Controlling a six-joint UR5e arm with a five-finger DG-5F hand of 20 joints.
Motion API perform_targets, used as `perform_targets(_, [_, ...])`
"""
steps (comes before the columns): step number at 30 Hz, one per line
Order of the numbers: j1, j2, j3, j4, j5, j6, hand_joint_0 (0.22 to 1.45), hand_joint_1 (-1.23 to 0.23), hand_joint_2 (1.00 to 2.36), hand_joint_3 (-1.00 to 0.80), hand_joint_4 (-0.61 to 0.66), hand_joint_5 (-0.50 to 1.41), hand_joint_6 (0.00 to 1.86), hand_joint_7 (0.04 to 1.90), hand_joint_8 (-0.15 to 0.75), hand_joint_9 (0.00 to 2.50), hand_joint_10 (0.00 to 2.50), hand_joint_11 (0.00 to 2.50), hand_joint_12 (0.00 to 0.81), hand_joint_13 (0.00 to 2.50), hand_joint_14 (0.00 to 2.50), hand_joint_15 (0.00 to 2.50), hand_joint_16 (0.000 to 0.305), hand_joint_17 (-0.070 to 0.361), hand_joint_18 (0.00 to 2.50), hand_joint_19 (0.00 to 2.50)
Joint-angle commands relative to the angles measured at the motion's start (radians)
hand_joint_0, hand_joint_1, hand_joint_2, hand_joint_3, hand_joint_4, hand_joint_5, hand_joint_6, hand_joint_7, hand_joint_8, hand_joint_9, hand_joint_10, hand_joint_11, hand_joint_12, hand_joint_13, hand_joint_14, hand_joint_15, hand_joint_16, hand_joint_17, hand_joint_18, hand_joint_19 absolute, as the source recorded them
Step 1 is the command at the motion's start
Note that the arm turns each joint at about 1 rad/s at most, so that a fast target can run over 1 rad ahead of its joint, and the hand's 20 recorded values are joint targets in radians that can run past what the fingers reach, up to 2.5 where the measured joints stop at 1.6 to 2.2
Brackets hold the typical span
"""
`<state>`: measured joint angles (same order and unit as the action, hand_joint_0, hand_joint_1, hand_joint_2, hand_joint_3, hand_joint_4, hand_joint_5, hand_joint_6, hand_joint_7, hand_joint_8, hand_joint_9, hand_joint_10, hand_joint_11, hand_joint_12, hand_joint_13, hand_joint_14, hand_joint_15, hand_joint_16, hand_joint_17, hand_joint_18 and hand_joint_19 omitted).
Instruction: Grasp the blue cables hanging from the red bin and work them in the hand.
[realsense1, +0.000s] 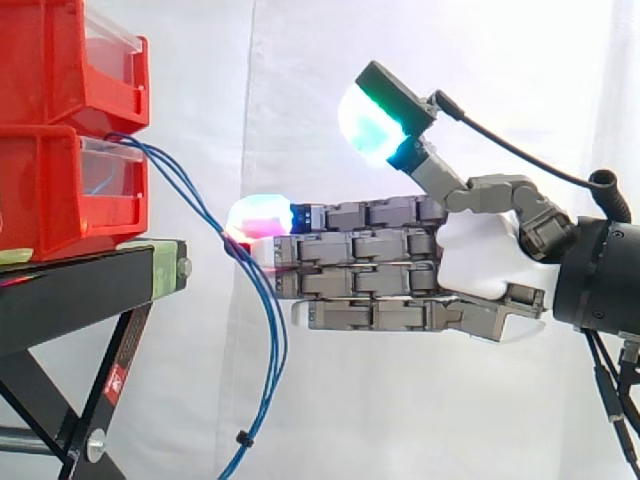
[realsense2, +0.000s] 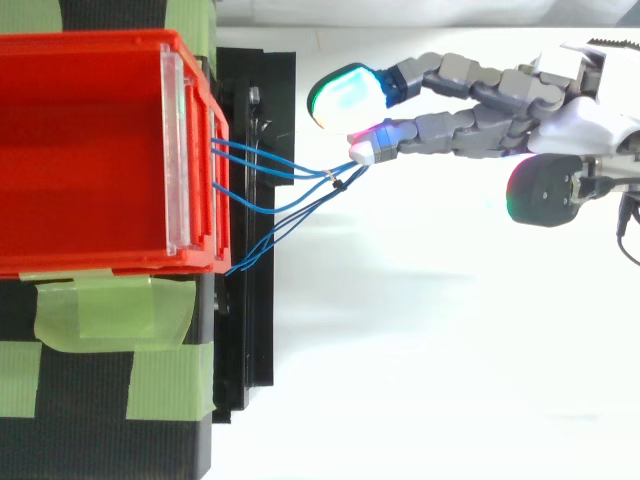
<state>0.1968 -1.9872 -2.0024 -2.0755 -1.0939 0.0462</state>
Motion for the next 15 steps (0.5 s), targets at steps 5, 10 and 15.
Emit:
perform_targets(5, [-0.004, 0.001, 0.001, -0.011, 0.000, 0.000, 0.75, -0.58, 1.00, -0.87, 0.25, -0.10, 0.01, 0.77, 0.338, 0.50, 0.00, 0.19, 0.288, 0.36, 0.00, 0.10, 0.033, 0.075, 0.23, 0.00])
perform_targets(10, [-0.007, -0.001, 0.001, -0.011, 0.000, 0.000, 0.75, -0.58, 1.00, -0.87, 0.24, -0.10, 0.01, 0.77, 0.335, 0.49, 0.01, 0.20, 0.294, 0.37, 0.00, 0.10, 0.034, 0.077, 0.24, 0.00])
perform_targets(15, [-0.008, 0.001, 0.001, -0.011, 0.005, 0.009, 0.75, -0.58, 1.00, -0.88, 0.24, -0.10, 0.01, 0.77, 0.335, 0.49, 0.00, 0.21, 0.296, 0.37, 0.00, 0.11, 0.035, 0.078, 0.24, 0.00])
